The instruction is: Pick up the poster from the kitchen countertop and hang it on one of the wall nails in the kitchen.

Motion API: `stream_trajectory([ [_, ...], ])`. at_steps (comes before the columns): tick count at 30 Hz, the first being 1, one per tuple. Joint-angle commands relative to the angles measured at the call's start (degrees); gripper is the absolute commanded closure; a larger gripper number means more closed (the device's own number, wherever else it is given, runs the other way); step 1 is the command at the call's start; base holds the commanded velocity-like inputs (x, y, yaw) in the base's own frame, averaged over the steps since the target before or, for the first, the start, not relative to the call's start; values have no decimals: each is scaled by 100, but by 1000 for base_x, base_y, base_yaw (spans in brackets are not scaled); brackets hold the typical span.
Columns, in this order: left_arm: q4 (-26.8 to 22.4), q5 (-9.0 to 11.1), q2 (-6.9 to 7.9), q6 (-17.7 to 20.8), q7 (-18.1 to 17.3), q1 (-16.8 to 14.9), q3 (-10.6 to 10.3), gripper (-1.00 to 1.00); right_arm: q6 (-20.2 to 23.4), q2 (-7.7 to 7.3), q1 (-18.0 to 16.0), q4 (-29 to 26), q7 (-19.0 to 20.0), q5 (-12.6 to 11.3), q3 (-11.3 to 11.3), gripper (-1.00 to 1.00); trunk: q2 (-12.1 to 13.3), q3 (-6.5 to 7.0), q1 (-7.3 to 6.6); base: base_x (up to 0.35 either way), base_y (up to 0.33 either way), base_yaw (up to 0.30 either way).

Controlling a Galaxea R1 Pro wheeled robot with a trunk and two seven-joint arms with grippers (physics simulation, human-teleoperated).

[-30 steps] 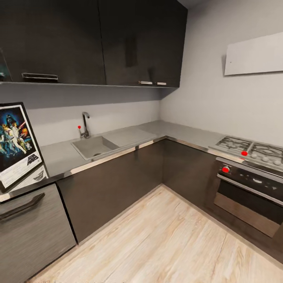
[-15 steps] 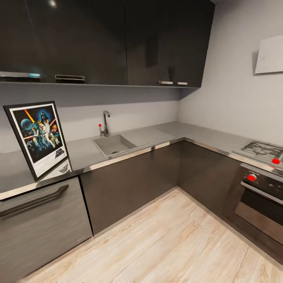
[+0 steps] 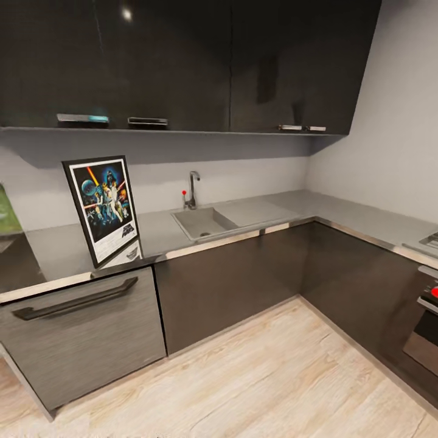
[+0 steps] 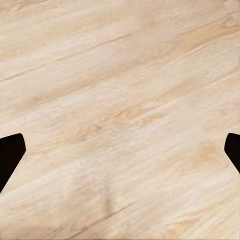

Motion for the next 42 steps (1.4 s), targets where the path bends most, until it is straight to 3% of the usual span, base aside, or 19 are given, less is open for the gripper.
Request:
stream_trajectory([
  [1,-5,-4,-1,-10,0,2,6,-100,-17,-2,-3,7,-2,7,5,-100,-3,-5,0,0,0,288],
  [24,3,-1,-1,-10,-3,2,6,-100,-20,-5,-3,153,2,7,8,-100,-3,-8,0,0,0,285],
  [42,3,1,-1,-10,-6,2,6,-100,-22,-16,-3,279,6,230,-3,-100,-3,-23,0,215,119,58],
])
